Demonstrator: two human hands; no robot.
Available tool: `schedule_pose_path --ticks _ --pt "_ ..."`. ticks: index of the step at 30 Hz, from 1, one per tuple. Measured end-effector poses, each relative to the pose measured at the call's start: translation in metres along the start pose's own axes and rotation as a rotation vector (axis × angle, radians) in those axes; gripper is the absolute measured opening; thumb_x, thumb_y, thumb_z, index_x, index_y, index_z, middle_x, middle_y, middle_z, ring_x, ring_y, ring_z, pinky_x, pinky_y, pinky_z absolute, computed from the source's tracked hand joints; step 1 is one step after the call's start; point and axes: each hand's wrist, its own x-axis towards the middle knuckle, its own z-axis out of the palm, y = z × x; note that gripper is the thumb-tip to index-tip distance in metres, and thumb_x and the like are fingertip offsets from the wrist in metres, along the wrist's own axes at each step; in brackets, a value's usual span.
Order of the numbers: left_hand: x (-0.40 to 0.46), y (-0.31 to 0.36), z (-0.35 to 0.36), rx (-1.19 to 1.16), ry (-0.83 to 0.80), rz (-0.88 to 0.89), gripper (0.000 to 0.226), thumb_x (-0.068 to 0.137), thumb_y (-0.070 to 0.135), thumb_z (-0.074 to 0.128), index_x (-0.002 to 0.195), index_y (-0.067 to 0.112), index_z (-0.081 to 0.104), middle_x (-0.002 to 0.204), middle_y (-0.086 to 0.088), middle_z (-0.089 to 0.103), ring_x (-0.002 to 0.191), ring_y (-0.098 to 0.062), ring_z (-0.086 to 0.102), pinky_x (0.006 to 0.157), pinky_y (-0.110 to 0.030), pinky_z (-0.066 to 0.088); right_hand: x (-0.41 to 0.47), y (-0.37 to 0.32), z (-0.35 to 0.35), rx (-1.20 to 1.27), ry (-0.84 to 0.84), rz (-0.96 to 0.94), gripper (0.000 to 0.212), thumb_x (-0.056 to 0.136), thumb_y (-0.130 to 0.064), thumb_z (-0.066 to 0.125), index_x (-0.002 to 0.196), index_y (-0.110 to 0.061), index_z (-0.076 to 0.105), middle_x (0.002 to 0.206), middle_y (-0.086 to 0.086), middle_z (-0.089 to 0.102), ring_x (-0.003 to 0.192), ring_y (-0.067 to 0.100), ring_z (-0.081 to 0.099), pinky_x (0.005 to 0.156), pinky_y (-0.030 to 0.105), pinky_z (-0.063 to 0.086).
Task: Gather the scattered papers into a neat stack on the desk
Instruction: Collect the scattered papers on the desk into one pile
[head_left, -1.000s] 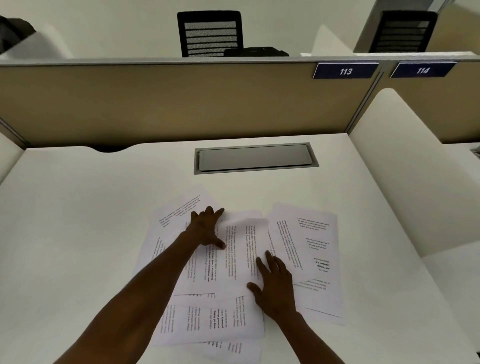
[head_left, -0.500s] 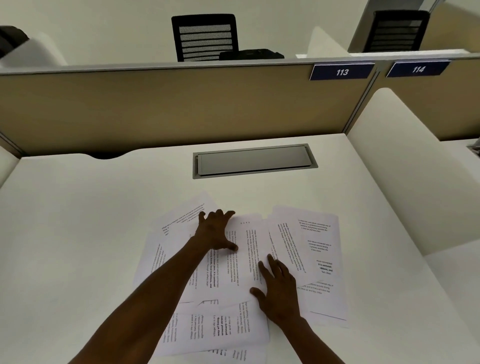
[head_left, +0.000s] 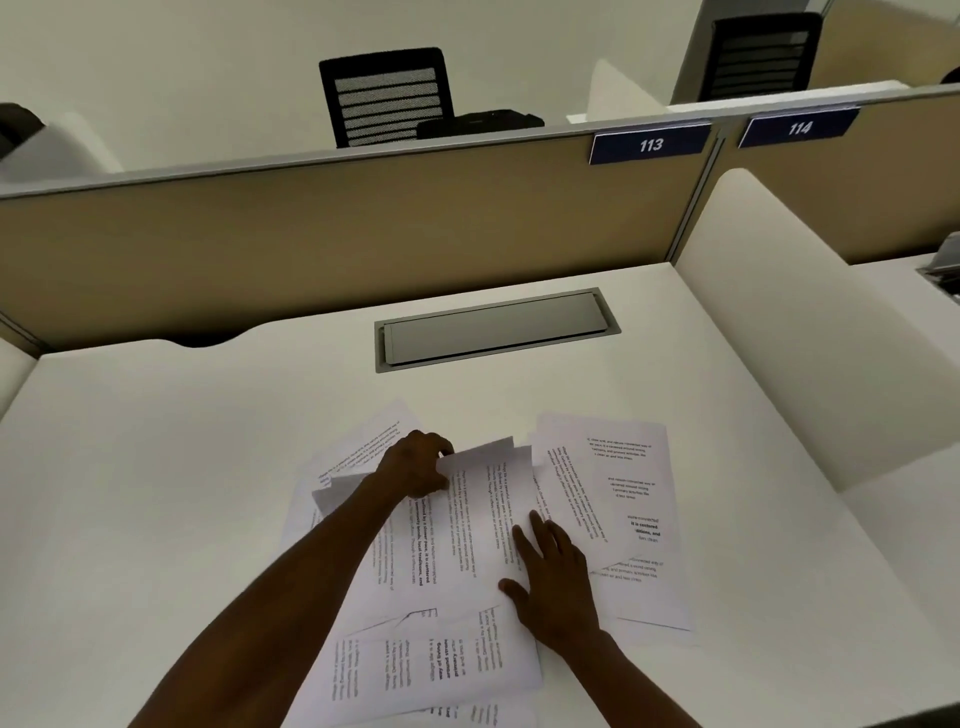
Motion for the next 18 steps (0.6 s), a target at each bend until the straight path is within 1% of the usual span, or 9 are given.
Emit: schedule_pose_path --ticks 2,5,7,9,10,12,13,15,18 --pt "-0.009 0.001 -0.003 -0.017 0.017 0.035 0.06 0.089 0.031 0.072 0.143 0.02 0.051 0.143 -0.011 0.053 0.129 -0.028 0.054 0.108 -0.04 0.046 -0.002 -0.001 -0.002 -0.005 0.036 -0.047 0.073 0.094 -0.06 0.039 0.156 -0.029 0.014 0.164 -0.002 -0.011 0.153 0.025 -0.007 0.122 0.043 0.002" --pt "-0.032 -0.003 -0.012 -0.059 0.049 0.145 0.04 0.095 0.024 0.063 0.135 0.021 0.059 0.131 -0.006 0.066 0.12 -0.026 0.062 0.1 -0.041 0.052 -0.01 -0.002 -0.012 0.062 0.261 -0.126 0.069 0.096 -0.061 0.036 0.155 -0.029 0.022 0.164 -0.003 0.0 0.153 0.024 0.001 0.12 0.041 0.007" --pt "-0.053 -0.013 -0.019 -0.135 0.124 0.202 0.03 0.096 0.02 0.061 0.125 0.024 0.065 0.12 -0.002 0.072 0.11 -0.021 0.066 0.091 -0.038 0.054 -0.016 -0.001 -0.018 0.227 0.412 -0.094 0.071 0.094 -0.064 0.04 0.155 -0.033 0.022 0.166 -0.004 0.011 0.153 0.017 0.007 0.119 0.038 0.015" --pt "-0.074 -0.029 -0.026 -0.276 0.235 0.216 0.024 0.094 0.016 0.065 0.116 0.023 0.07 0.11 0.0 0.075 0.098 -0.016 0.069 0.081 -0.031 0.054 -0.021 -0.002 -0.024 0.535 0.479 0.06 0.081 0.084 -0.073 0.049 0.152 -0.036 0.026 0.162 -0.005 0.024 0.147 0.013 0.024 0.115 0.035 0.029" --pt "-0.084 -0.038 -0.028 -0.37 0.283 0.197 0.023 0.092 0.015 0.067 0.114 0.023 0.071 0.107 0.002 0.075 0.095 -0.015 0.07 0.078 -0.029 0.053 -0.024 -0.003 -0.029 0.751 0.446 0.172 0.087 0.076 -0.077 0.055 0.149 -0.039 0.03 0.158 -0.005 0.032 0.141 0.013 0.035 0.111 0.035 0.036" --pt "-0.102 -0.056 -0.03 -0.625 0.309 0.122 0.027 0.091 0.019 0.071 0.117 0.023 0.071 0.108 0.004 0.076 0.095 -0.016 0.073 0.079 -0.03 0.056 -0.027 -0.008 -0.038 1.147 0.253 0.328 0.09 0.063 -0.076 0.069 0.141 -0.045 0.036 0.148 -0.003 0.045 0.124 0.013 0.052 0.1 0.033 0.045" --pt "-0.109 -0.061 -0.029 -0.779 0.278 0.108 0.028 0.09 0.022 0.073 0.118 0.023 0.071 0.109 0.002 0.077 0.096 -0.02 0.074 0.079 -0.033 0.059 -0.027 -0.01 -0.041 1.274 0.141 0.334 0.087 0.06 -0.072 0.075 0.136 -0.045 0.04 0.144 0.0 0.05 0.12 0.013 0.055 0.099 0.035 0.046" --pt "-0.119 -0.065 -0.025 -1.065 0.188 0.128 0.033 0.086 0.024 0.076 0.119 0.021 0.071 0.111 -0.006 0.077 0.099 -0.03 0.075 0.079 -0.038 0.062 -0.026 -0.015 -0.045 1.401 -0.048 0.249 0.084 0.057 -0.069 0.08 0.13 -0.042 0.048 0.137 0.001 0.059 0.119 0.015 0.06 0.103 0.039 0.047" --pt "-0.118 -0.058 -0.01 -1.309 0.068 0.146 0.047 0.079 0.022 0.08 0.124 0.013 0.068 0.118 -0.019 0.073 0.106 -0.04 0.071 0.081 -0.043 0.062 -0.024 -0.03 -0.048 1.496 -0.219 0.146 0.082 0.067 -0.057 0.082 0.137 -0.03 0.047 0.121 0.004 0.072 0.109 0.019 0.068 0.096 0.038 0.053"
